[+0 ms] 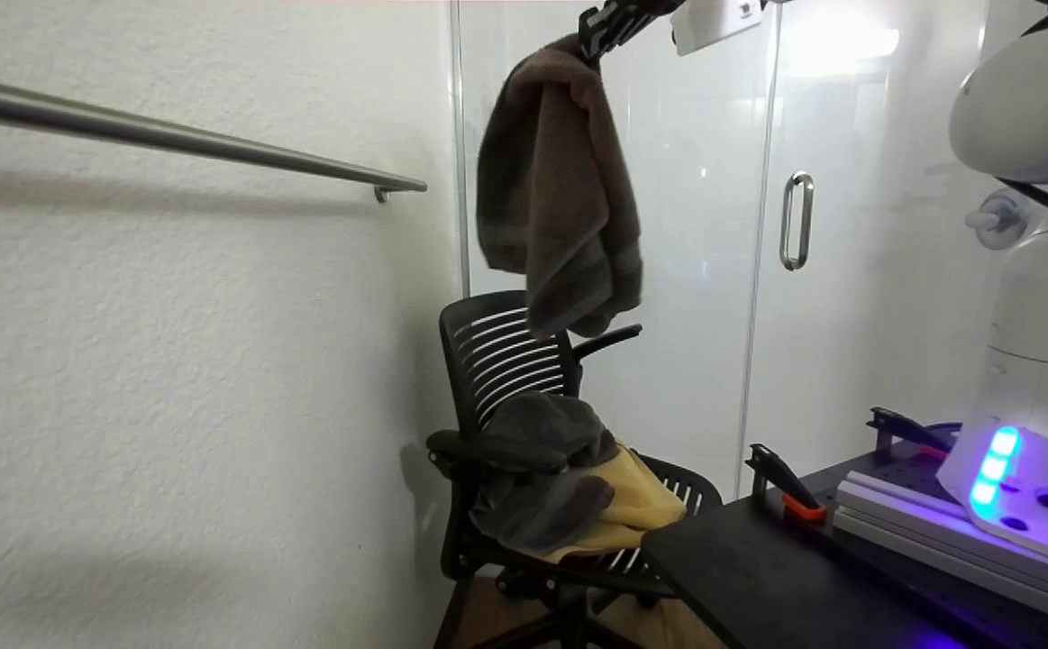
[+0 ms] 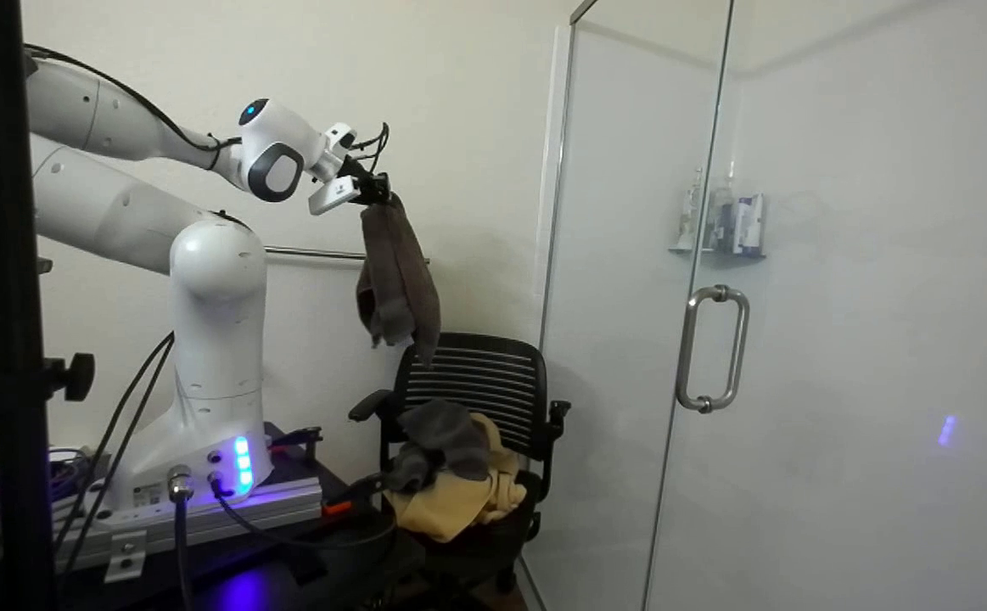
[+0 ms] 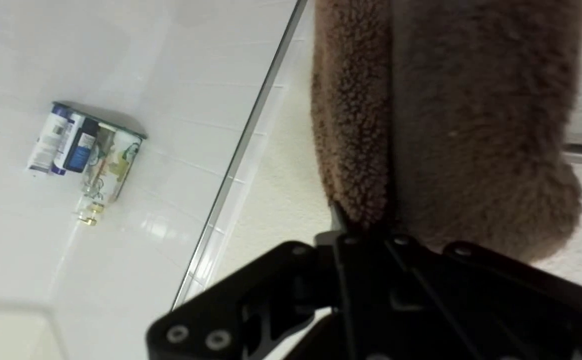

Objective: Take the gray towel from the towel rack and place it on the black chair

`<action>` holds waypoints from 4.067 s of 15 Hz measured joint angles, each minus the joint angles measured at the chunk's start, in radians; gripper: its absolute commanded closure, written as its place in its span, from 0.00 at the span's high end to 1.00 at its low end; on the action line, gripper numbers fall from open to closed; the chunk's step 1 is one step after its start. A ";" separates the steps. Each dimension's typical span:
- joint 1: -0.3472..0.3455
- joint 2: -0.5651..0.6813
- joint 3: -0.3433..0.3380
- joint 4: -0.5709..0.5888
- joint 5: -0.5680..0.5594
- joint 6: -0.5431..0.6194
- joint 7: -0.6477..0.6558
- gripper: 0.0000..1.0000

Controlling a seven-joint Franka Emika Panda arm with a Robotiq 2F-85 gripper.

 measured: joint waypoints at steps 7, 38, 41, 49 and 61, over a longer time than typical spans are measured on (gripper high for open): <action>0.003 -0.160 -0.189 -0.001 0.043 -0.284 0.179 0.01; 0.392 0.572 -1.030 0.114 -0.112 -0.476 0.227 0.01; 0.403 0.616 -1.031 0.129 -0.111 -0.451 0.202 0.01; 0.461 0.758 -1.018 0.192 -0.113 -0.264 0.020 0.01; 0.472 1.027 -1.004 0.393 -0.303 -0.124 -0.005 0.39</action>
